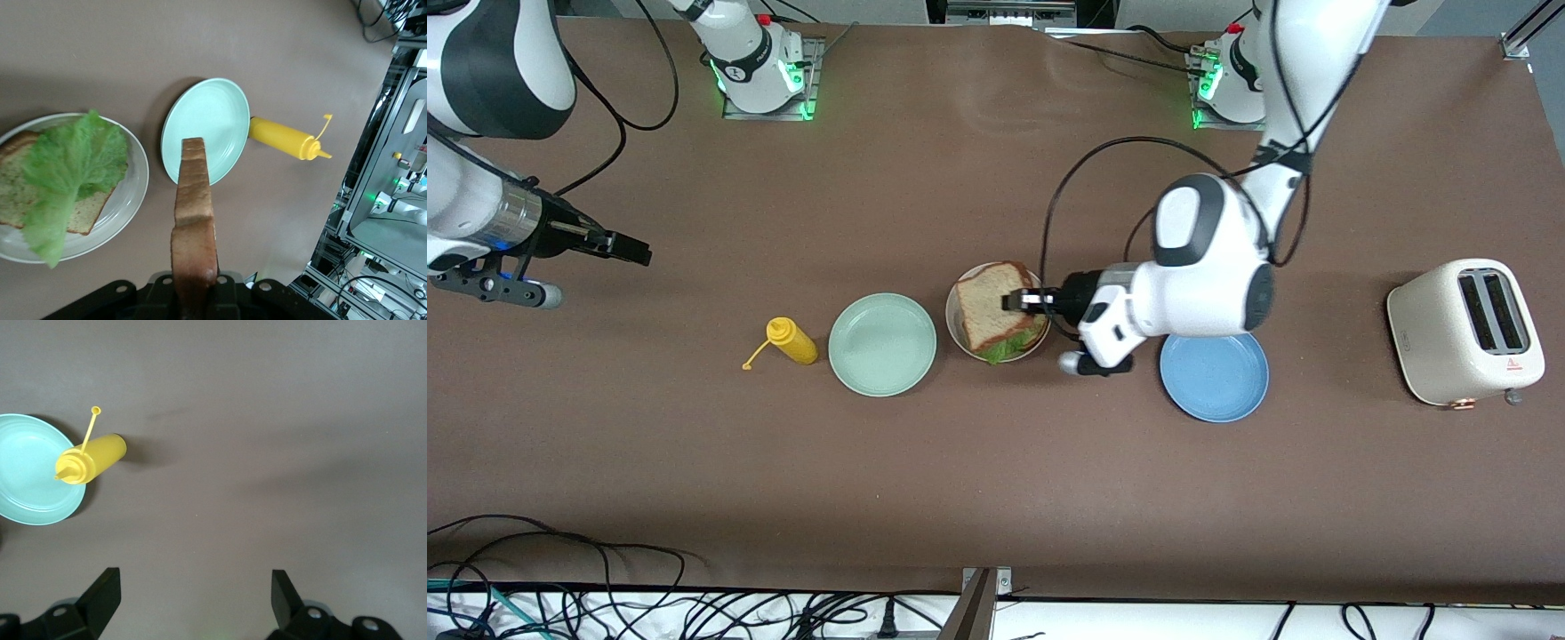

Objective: Make sandwich on beige plate with both arms
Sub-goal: 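Lower the toast slice onto the lettuce with the left gripper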

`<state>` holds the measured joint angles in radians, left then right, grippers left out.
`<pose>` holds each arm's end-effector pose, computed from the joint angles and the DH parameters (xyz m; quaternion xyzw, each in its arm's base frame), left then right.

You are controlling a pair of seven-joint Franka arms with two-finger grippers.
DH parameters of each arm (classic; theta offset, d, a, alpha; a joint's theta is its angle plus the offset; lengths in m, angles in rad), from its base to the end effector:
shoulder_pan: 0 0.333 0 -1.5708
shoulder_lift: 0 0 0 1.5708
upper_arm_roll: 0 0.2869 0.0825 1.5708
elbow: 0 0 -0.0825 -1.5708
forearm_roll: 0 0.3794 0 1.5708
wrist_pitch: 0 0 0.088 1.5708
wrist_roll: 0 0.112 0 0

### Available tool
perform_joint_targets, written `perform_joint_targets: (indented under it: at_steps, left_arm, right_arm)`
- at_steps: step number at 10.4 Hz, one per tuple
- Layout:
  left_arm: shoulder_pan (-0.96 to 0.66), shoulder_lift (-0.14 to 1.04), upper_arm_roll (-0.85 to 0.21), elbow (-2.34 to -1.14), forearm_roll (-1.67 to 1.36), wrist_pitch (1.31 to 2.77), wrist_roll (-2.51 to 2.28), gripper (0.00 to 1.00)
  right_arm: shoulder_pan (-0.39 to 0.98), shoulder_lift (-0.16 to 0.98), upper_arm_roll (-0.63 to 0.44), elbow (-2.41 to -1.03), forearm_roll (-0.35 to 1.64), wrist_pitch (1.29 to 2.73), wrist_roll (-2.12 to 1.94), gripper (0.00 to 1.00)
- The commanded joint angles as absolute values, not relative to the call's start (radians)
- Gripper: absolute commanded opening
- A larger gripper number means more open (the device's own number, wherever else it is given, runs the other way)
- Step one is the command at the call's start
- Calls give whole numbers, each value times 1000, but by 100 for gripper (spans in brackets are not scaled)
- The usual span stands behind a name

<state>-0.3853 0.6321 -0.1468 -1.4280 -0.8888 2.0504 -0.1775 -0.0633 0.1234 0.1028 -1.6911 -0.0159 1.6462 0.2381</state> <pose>0.5965 -0.3822 0.3242 0.9061 0.0524 -0.1503 0.3920 0.5729 0.0188 0.4713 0.9917 -0.0974 -0.0827 0.0131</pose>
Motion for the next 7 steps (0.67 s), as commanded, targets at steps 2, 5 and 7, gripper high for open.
perform_joint_targets:
  at_steps: [2,5,7]
  left_arm:
    - [-429,693,-132,-1512,-920,2139,-40,0]
    - [-440,695,-132,-1572,-919,2171,-2,0]
    - [-443,698,-130,-1582,-917,2168,2,76]
  right_arm:
    - [-63,115,123,-1683,-31,1652,255,100]
    - [-63,106,124,-1683,-31,1661,256,100]
    - [-63,69,133,-1687,-26,1669,256,100]
